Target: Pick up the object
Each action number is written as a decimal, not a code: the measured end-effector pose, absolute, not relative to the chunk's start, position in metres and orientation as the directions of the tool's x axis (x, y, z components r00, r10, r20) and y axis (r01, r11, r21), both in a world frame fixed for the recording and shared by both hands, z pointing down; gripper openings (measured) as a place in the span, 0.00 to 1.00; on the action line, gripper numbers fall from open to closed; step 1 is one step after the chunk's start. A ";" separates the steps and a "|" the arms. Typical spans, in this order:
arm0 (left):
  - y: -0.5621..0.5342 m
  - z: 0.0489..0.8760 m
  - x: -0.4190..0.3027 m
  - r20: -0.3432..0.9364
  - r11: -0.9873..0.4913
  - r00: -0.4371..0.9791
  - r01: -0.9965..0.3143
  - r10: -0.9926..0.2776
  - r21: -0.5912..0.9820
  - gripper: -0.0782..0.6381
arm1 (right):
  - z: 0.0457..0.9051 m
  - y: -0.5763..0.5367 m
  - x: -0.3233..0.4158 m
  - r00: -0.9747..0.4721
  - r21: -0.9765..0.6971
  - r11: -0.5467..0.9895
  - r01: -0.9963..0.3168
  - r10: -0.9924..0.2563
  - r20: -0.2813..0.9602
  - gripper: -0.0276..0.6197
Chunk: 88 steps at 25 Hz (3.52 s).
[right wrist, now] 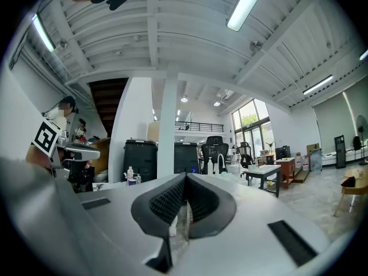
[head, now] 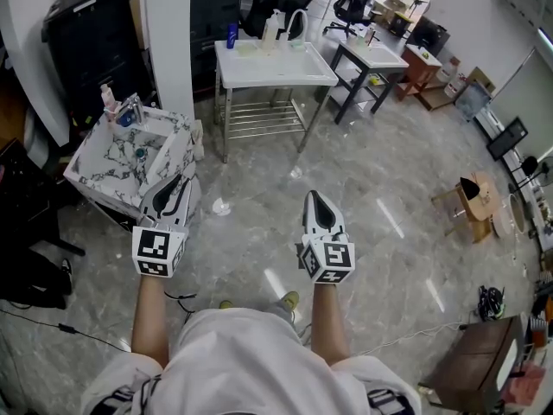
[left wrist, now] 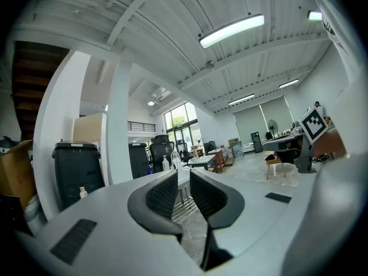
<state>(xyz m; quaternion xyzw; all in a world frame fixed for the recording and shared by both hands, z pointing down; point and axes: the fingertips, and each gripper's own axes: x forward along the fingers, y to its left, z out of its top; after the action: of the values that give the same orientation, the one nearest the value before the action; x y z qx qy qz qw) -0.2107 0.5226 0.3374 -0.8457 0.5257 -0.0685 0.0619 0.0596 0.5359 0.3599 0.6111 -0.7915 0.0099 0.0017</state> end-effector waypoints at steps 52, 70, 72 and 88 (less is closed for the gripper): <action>0.168 0.367 -0.104 0.153 -0.403 0.379 -0.897 -0.913 -0.182 0.21 | 0.401 0.165 0.172 -0.342 -0.080 0.336 -0.938 -0.938 0.064 0.05; 0.038 0.365 -0.040 0.156 -0.408 0.380 -0.885 -0.912 -0.223 0.21 | 0.401 0.041 0.233 -0.355 -0.097 0.351 -0.931 -0.934 0.025 0.05; 0.021 0.361 -0.044 0.140 -0.404 0.381 -0.886 -0.914 -0.227 0.21 | 0.397 0.024 0.228 -0.358 -0.088 0.356 -0.930 -0.933 0.011 0.05; -0.218 0.353 -0.112 0.130 -0.427 0.407 -0.875 -0.904 -0.228 0.21 | 0.368 -0.214 0.166 -0.313 -0.067 0.315 -0.947 -0.949 -0.036 0.05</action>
<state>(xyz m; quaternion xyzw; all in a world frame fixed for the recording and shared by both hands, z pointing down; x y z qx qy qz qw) -0.1115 -0.2180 0.3526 -0.8364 0.5318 -0.1171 0.0617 0.1659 -0.2142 0.3677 0.5851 -0.8101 0.0165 -0.0340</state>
